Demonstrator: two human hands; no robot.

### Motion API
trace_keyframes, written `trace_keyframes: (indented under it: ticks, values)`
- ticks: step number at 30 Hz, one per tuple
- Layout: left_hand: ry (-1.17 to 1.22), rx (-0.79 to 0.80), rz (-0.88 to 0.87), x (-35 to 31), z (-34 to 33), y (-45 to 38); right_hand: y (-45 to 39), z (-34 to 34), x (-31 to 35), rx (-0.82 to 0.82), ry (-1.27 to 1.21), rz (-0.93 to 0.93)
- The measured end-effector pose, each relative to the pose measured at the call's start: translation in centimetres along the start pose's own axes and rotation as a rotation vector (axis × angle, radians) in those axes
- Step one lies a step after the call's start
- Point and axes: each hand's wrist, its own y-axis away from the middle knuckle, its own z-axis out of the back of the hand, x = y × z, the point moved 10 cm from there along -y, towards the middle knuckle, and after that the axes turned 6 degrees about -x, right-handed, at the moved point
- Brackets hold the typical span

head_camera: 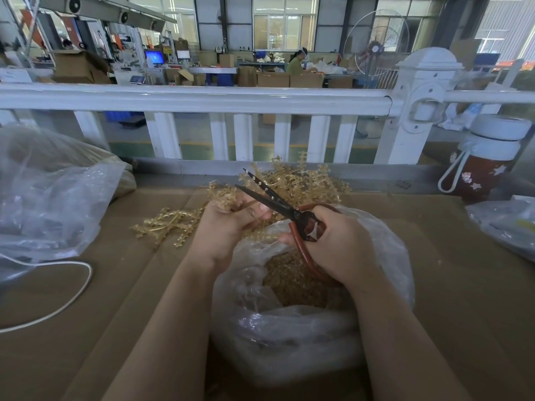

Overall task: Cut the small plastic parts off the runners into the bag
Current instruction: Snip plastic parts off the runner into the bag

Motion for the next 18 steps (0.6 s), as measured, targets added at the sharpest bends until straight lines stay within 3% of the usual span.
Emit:
trace_keyframes:
  ticks: [18]
  values:
    - [0.064,-0.03,0.024,0.45,0.02,-0.07,0.02,0.27,0.15,-0.013,-0.041,-0.014]
